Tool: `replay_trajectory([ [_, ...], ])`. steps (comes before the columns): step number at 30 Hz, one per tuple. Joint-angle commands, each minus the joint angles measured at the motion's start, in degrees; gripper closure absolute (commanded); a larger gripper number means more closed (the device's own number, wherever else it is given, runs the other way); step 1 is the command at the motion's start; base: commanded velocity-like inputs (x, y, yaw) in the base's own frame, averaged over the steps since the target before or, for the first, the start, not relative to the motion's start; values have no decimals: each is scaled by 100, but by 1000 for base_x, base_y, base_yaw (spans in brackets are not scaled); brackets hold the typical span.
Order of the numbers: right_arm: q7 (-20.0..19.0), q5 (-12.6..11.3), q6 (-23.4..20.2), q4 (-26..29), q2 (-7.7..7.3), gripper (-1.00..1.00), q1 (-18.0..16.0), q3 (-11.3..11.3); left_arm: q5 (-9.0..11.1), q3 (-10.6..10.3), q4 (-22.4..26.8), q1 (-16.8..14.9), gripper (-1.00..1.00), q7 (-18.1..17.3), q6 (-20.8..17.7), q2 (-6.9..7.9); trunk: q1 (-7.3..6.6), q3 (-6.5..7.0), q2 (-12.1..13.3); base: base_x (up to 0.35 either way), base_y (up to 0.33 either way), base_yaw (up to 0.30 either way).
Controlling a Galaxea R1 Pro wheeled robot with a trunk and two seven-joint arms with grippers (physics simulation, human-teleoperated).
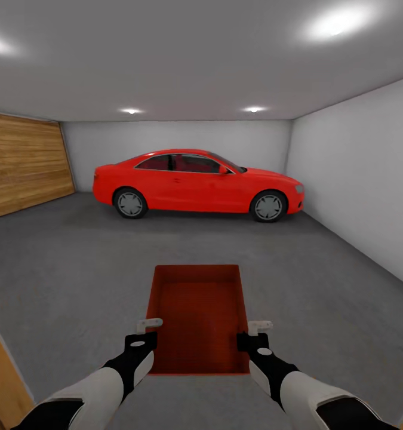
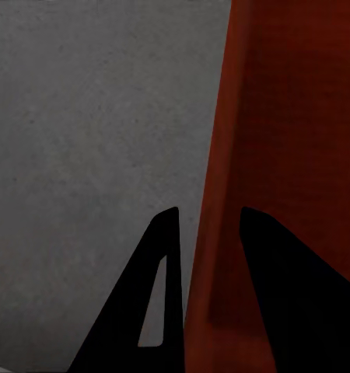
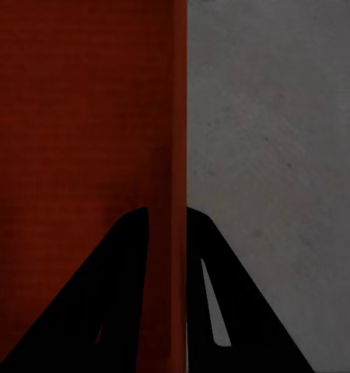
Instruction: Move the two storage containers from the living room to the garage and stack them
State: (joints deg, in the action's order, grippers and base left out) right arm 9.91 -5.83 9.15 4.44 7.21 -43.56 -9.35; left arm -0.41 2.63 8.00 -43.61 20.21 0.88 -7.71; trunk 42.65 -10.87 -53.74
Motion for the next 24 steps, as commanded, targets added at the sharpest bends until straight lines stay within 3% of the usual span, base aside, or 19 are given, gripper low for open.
replay_trajectory([
  [1,159,-23,202,12,-18,100,-12,355,41,89,-18,3,100,30,9,236,4,-8,-6,321,0,0],
  [24,160,-23,202,10,-18,100,-12,355,50,89,-18,7,100,25,9,244,4,-8,-6,321,0,0],
])
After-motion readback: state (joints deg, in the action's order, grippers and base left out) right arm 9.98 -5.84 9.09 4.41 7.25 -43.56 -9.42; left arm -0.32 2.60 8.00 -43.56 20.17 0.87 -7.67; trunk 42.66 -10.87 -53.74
